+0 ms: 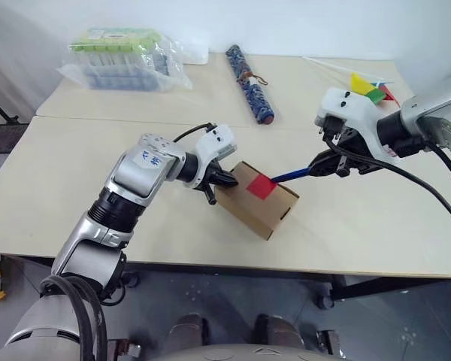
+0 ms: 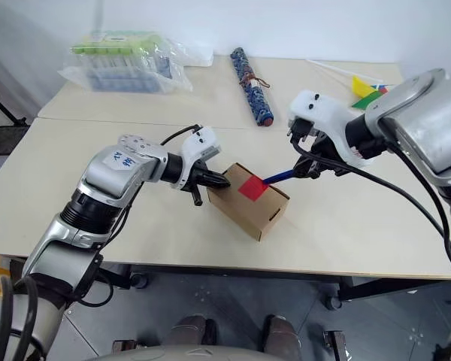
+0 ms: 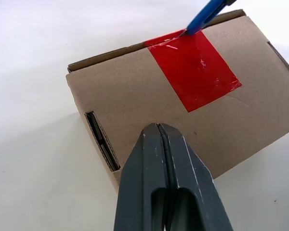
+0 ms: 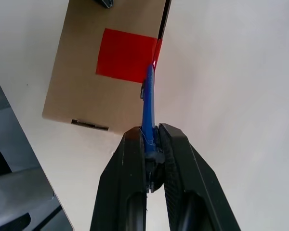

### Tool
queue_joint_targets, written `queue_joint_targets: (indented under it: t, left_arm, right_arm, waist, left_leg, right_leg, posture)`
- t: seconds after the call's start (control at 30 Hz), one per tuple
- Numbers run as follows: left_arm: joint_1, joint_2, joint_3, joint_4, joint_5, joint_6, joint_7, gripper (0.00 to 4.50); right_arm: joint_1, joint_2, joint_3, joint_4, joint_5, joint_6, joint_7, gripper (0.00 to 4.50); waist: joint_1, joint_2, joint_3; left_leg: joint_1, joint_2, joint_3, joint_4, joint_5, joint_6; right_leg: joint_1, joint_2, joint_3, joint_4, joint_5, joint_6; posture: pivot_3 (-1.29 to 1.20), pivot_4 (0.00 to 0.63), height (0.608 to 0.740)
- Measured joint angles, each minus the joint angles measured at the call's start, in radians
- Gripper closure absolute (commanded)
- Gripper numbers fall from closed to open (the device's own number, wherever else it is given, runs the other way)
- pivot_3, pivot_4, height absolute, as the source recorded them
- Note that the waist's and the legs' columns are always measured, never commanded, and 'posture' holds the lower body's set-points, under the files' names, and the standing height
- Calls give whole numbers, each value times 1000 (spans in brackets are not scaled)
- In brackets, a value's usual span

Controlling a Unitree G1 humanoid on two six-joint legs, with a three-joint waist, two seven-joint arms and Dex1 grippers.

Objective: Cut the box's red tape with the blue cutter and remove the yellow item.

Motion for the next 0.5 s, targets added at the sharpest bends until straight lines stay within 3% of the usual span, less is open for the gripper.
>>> queue_joint_targets:
  t: [0.5]
  left_arm:
    - [-15, -3, -10, 36, 2, -33, 0, 4500]
  right_arm:
    - [21, -109, 11, -24, -53, -33, 131, 4370]
  waist:
    - [0, 0, -1]
  left_leg:
    - [0, 0, 0, 0, 0, 0]
  right_leg:
    - [0, 0, 1, -1, 0, 0]
  posture:
    - [0, 150, 740]
